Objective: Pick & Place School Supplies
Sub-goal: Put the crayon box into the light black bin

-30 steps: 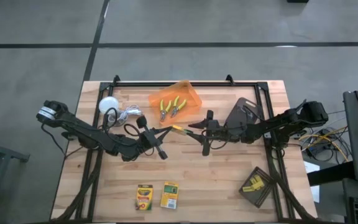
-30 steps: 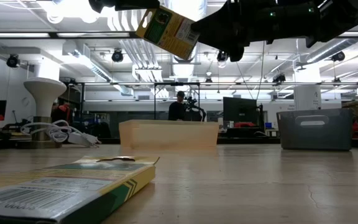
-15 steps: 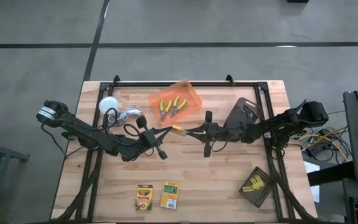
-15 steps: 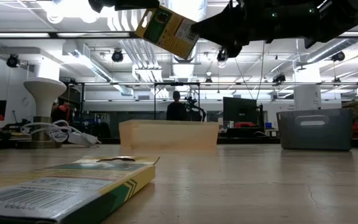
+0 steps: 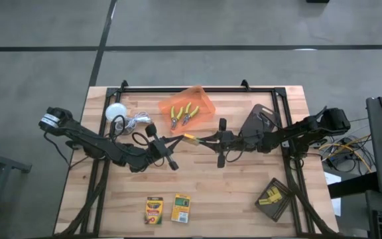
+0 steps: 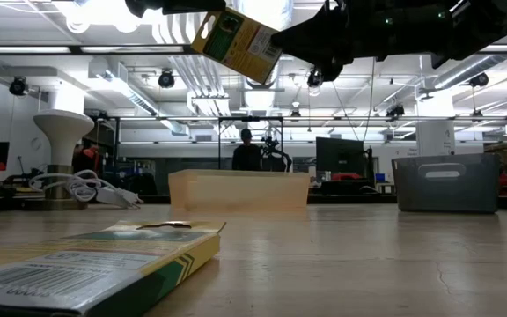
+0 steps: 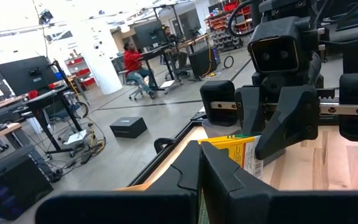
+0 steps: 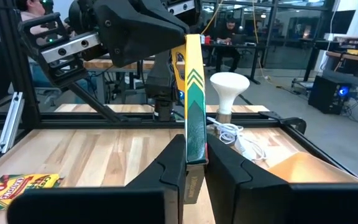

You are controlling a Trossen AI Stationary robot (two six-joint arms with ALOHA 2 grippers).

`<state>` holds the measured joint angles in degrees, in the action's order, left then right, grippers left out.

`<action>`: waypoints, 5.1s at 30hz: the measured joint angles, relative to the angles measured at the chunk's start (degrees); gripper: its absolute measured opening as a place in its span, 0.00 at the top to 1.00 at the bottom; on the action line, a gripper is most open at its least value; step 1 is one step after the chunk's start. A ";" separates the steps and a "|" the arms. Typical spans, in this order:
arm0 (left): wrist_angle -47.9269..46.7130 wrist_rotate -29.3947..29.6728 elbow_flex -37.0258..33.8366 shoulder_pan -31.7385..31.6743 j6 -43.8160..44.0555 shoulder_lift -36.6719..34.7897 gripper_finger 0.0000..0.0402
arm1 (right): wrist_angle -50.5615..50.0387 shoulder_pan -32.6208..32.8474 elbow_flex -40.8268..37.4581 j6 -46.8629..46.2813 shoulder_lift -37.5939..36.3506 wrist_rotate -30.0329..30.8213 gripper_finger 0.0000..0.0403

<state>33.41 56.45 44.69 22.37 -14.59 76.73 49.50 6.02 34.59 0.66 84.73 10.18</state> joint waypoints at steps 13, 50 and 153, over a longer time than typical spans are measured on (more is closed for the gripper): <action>-0.02 -0.02 0.00 -0.01 0.00 0.00 0.99 | 0.00 0.00 0.00 -2.74 0.00 -0.20 0.90; 0.02 -0.02 0.07 0.00 -0.33 0.00 0.87 | 0.00 -0.02 0.00 -3.01 0.02 -0.14 0.91; -2.62 26.49 0.00 9.01 -10.54 -0.04 0.87 | -1.75 0.09 -0.24 -2.18 0.00 6.53 0.90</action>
<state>30.79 82.94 44.69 31.38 -25.13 76.69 47.75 6.11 34.35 -1.52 84.73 16.71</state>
